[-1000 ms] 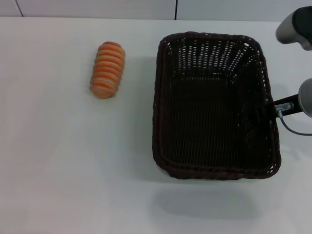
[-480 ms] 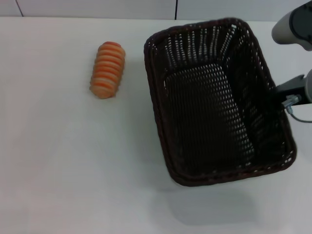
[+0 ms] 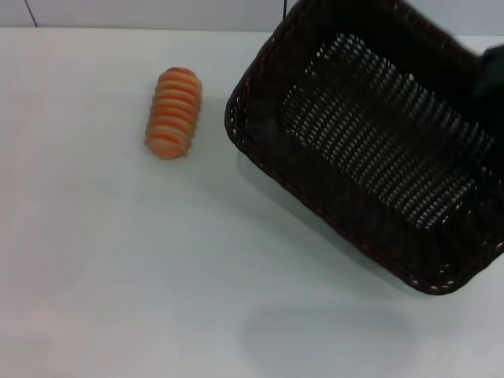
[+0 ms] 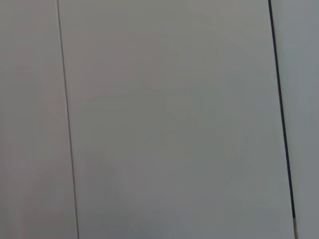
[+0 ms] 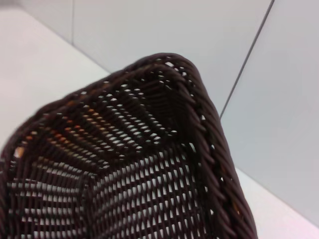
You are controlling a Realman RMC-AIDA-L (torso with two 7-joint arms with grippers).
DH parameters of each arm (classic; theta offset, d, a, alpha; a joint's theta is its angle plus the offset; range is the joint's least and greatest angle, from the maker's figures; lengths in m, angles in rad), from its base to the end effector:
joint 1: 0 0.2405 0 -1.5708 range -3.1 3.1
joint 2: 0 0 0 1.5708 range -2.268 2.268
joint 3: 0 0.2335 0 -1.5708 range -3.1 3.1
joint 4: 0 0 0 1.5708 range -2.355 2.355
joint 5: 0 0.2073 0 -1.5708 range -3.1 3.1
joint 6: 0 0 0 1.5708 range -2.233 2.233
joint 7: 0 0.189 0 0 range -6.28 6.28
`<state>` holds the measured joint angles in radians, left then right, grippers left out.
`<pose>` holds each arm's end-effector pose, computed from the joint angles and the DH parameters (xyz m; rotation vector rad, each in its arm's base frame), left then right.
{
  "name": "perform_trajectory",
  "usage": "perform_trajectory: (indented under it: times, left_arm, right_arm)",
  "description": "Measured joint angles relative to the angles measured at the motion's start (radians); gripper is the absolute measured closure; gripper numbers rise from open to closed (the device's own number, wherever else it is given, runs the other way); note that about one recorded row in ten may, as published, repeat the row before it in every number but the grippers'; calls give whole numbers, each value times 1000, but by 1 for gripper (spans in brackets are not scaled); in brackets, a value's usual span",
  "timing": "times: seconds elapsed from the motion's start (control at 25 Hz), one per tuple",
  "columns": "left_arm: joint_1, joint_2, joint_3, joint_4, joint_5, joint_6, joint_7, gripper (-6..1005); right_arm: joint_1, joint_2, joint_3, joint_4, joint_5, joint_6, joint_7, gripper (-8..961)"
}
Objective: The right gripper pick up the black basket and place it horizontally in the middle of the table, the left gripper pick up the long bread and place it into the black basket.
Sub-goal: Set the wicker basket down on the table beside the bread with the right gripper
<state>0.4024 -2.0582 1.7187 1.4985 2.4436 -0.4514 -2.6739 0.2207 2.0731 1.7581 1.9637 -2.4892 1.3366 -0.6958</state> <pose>-0.3098 0.2861 0.1446 -1.1875 -0.5957 -0.4079 0.1401 0.3427 0.0603 -2.3339 0.4869 -0.0461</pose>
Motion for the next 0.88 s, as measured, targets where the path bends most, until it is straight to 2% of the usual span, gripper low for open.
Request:
perform_trajectory:
  times: [0.08,0.12,0.16,0.28,0.32,0.36,0.48,0.52,0.56,0.64,0.72,0.76,0.88]
  left_arm:
    - [15,-1,7,22,0,5,0,235]
    - [24,-1,13,36,0,6,0,235]
    - [24,-1,13,36,0,6,0,235]
    - [37,-2,26,59,0,7,2,236]
    - [41,-3,32,65,0,8,3,236]
    - [41,-3,32,65,0,8,3,236]
    - [46,-3,41,77,0,9,7,237]
    - [47,-3,48,84,0,10,16,237]
    - [47,-3,48,84,0,10,16,237]
    - [47,-3,56,89,0,10,26,238]
    - [47,-3,64,92,0,10,34,238]
    - [47,-3,64,92,0,10,34,238]
    - [45,-4,69,93,0,10,38,239]
  right_arm:
    - [29,-2,112,-26,88,54,-74,787]
    - [64,-3,203,-63,141,113,-142,789]
    - [64,-3,203,-63,141,113,-142,793]
    - [125,-11,311,-138,198,196,-234,803]
    - [163,-23,350,-192,219,248,-288,807]
    - [163,-23,350,-192,219,248,-288,807]
    - [211,-42,361,-246,221,310,-338,806]
    - [242,-59,365,-279,218,341,-368,806]
    - [242,-59,365,-279,218,341,-368,806]
    - [272,-78,369,-316,217,359,-389,807]
    - [326,-106,398,-384,207,383,-437,807]
    - [326,-106,398,-384,207,383,-437,807]
    - [388,-123,441,-454,161,412,-501,807]
